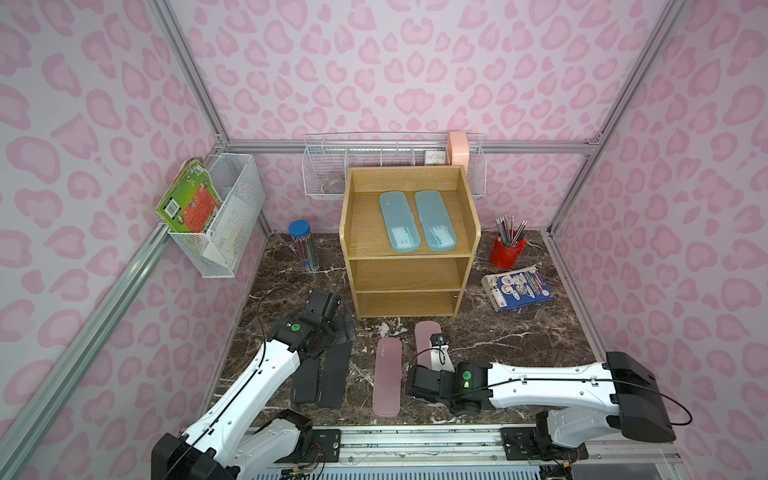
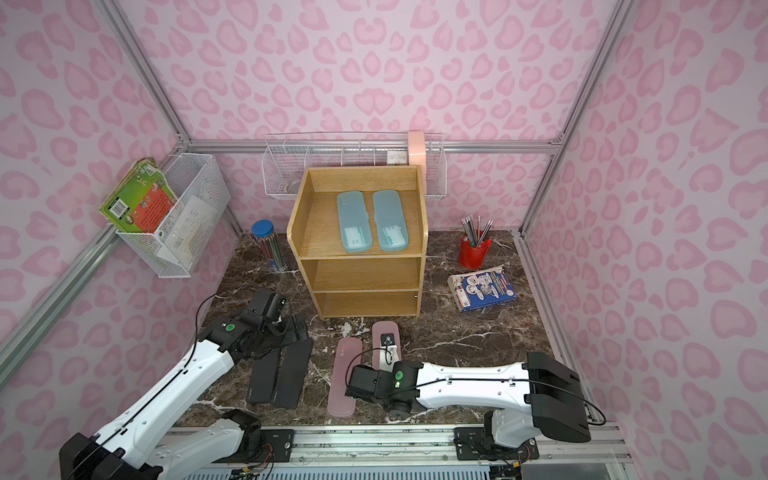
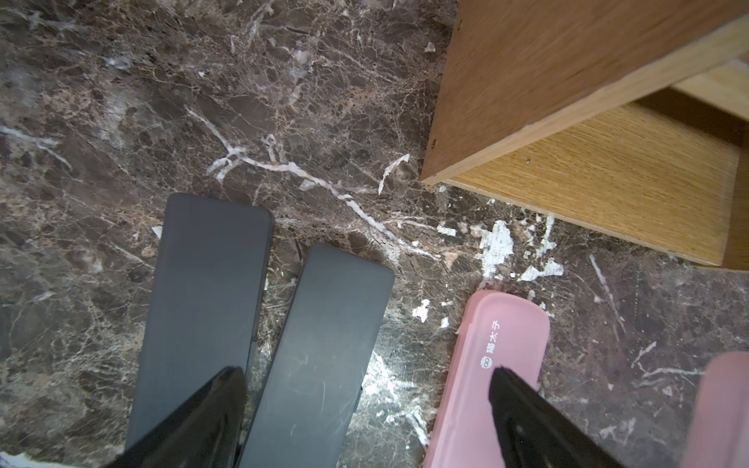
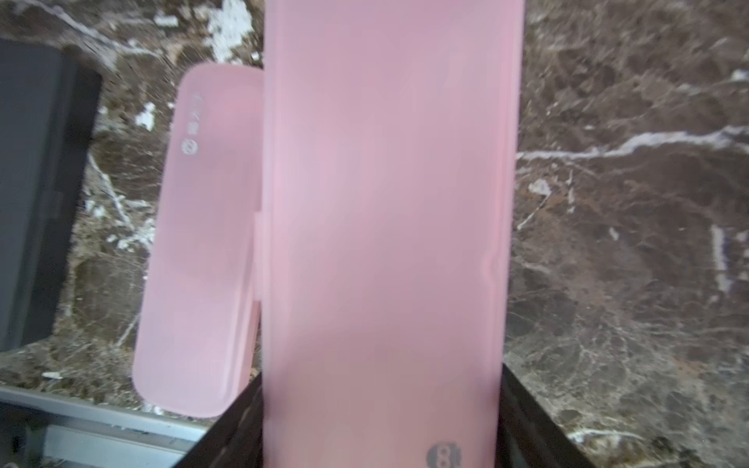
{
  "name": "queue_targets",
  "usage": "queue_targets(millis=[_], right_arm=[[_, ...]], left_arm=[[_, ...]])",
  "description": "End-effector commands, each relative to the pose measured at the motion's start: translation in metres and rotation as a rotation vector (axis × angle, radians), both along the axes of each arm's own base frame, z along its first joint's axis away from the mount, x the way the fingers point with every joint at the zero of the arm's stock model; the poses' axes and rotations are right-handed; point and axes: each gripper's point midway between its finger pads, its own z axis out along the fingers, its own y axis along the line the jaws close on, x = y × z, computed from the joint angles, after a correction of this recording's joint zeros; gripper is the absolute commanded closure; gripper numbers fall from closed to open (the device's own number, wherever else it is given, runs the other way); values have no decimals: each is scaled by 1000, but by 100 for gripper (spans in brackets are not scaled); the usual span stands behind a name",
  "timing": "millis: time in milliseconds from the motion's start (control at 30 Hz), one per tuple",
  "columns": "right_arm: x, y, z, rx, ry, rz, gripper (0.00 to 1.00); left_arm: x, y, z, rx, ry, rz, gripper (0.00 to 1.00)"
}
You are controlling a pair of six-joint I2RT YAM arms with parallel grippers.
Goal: Place the pencil cases on the shelf according to color
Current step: Place the pencil case on the shelf.
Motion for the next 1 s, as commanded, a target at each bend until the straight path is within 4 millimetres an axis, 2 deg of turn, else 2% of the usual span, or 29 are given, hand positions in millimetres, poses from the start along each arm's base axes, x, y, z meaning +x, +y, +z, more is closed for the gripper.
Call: queue_targets(millis=[0, 67, 200, 267, 433, 600, 667, 700, 733, 967], right_arm=[[17, -16, 28, -47, -114, -29, 37], [29, -9, 46, -10, -157, -12, 36], [67, 5, 78, 69, -207, 7, 36], [89, 11, 87, 108, -214, 28, 36], [144, 13, 95, 119, -228, 16, 34], [189, 12, 86, 102, -213, -18, 32], [197, 9, 81, 84, -191, -38, 24], [202, 13, 91, 99, -194, -35, 20], [203, 15, 91, 96, -187, -31, 17], [189, 20, 104, 125, -192, -4, 7]], left_arm=[[4, 2, 3, 21, -13, 3, 1], [6, 2, 2, 23, -13, 0, 1], [11, -2, 3, 14, -14, -5, 1], [13, -3, 3, 12, -16, -9, 1], [17, -4, 1, 24, -11, -11, 1], [21, -7, -2, 16, -5, -14, 1], [22, -9, -4, 10, -1, -20, 1], [23, -9, -4, 9, 1, -20, 1], [23, -10, -4, 9, 4, -25, 1], [25, -12, -8, 5, 17, -30, 1]])
